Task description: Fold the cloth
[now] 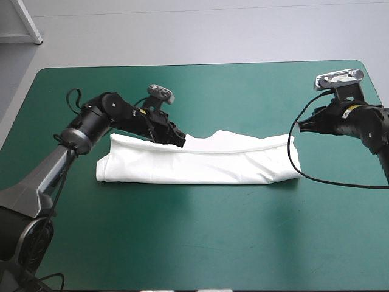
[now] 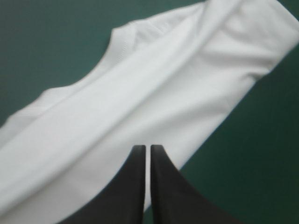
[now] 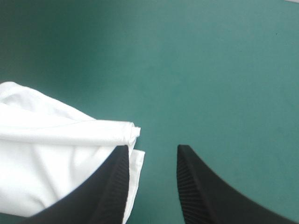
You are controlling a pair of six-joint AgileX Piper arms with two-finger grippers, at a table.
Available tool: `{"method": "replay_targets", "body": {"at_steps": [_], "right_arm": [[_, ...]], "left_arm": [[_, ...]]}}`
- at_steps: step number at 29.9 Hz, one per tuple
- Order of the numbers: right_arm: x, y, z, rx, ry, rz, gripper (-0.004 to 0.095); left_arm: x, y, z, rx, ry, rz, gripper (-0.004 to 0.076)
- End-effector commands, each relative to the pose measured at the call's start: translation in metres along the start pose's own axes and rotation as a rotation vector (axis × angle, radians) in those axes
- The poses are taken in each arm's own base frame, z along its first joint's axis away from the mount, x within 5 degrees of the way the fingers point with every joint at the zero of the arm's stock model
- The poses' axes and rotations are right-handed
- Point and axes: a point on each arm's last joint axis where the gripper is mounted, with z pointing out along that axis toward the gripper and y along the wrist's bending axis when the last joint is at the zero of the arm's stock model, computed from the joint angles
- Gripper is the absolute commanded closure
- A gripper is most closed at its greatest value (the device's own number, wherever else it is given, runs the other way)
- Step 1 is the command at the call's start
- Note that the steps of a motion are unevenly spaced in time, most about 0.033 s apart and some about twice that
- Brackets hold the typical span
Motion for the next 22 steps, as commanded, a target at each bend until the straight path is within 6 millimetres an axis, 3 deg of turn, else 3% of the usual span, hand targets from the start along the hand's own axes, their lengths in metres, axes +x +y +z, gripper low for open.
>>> {"method": "replay_targets", "body": {"at_steps": [1, 5, 11, 17, 22], "right_arm": [[0.001, -0.003, -0.007, 0.024, -0.035, 0.015, 0.0583], [0.016, -0.005, 0.008, 0.01, -0.018, 0.076, 0.0583], [0.039, -0.027, 0.035, -0.08, 0.022, 0.251, 0.0555], [0.049, -0.039, 0.064, -0.216, 0.087, 0.31, 0.0436], [0.06, -0.036, 0.089, -0.293, 0.192, 0.301, 0.042]], "left_arm": [[-0.003, -0.022, 0.013, 0.049, -0.024, 0.001, 0.0705], [0.011, -0.022, 0.051, 0.056, 0.044, -0.016, 0.0705], [0.02, -0.011, 0.083, 0.048, 0.097, -0.044, 0.0705], [0.028, -0.003, 0.101, 0.056, 0.15, -0.069, 0.0705], [0.03, -0.001, 0.105, 0.056, 0.16, -0.072, 0.0705]]}}
